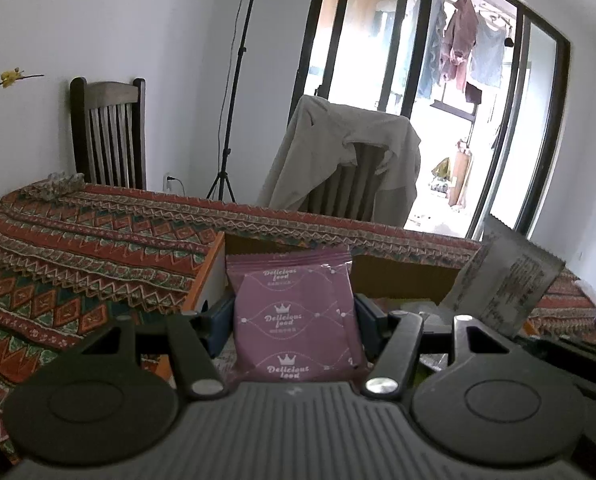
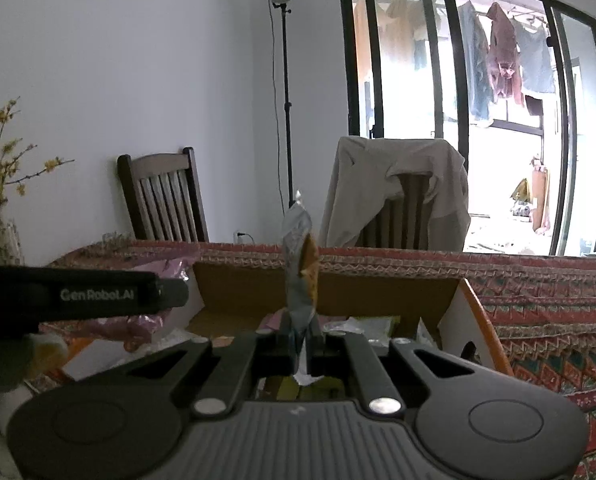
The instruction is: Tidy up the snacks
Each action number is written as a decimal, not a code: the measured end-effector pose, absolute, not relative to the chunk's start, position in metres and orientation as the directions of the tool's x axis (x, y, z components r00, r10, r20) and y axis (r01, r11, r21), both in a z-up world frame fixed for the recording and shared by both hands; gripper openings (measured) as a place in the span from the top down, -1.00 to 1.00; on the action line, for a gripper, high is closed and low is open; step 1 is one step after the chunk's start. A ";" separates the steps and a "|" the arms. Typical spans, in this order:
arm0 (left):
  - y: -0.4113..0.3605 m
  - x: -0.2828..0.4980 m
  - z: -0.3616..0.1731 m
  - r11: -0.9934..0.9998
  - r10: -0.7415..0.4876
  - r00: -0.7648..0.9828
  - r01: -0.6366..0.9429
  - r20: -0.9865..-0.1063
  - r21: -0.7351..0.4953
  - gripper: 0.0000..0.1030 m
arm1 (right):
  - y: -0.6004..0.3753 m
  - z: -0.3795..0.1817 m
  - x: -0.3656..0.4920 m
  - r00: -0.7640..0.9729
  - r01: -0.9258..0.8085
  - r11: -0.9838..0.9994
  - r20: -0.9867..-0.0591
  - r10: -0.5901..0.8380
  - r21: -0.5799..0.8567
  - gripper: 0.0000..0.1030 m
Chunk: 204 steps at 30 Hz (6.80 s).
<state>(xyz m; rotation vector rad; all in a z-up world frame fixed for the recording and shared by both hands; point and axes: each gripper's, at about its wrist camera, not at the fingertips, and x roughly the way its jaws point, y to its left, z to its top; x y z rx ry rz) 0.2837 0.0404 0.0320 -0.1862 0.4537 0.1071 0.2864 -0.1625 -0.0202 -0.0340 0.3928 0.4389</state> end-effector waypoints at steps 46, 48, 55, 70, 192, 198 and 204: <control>0.106 0.140 0.025 0.977 0.157 0.879 -0.205 -0.450 -0.060 -1.00 | -0.169 -0.026 0.188 0.832 -0.338 0.941 -0.467 0.299 0.001 -1.00; 0.112 0.132 0.019 0.976 0.160 0.875 -0.211 -0.458 -0.061 -1.00 | -0.166 -0.033 0.183 0.816 -0.353 0.936 -0.489 0.308 0.000 -1.00; 0.130 0.116 -0.002 0.967 0.173 0.853 -0.242 -0.493 -0.080 -1.00 | -0.138 -0.050 0.175 0.763 -0.416 0.909 -0.555 0.332 -0.028 -1.00; 0.148 0.121 -0.026 0.948 0.141 0.821 -0.273 -0.554 -0.163 -1.00 | -0.083 -0.081 0.222 0.686 -0.423 0.906 -0.661 0.303 -0.024 -0.60; 0.021 0.103 0.057 0.989 0.071 0.934 -0.111 -0.351 -0.096 -1.00 | -0.237 -0.006 0.139 0.865 -0.321 0.947 -0.402 0.301 0.020 -1.00; 0.017 0.070 0.040 0.990 0.048 0.920 -0.095 -0.389 -0.104 -1.00 | -0.248 -0.017 0.109 0.851 -0.319 0.947 -0.431 0.299 0.028 -1.00; 0.012 0.051 0.024 0.990 0.052 0.904 -0.103 -0.425 -0.098 -1.00 | -0.253 -0.025 0.093 0.840 -0.313 0.949 -0.454 0.298 0.043 -1.00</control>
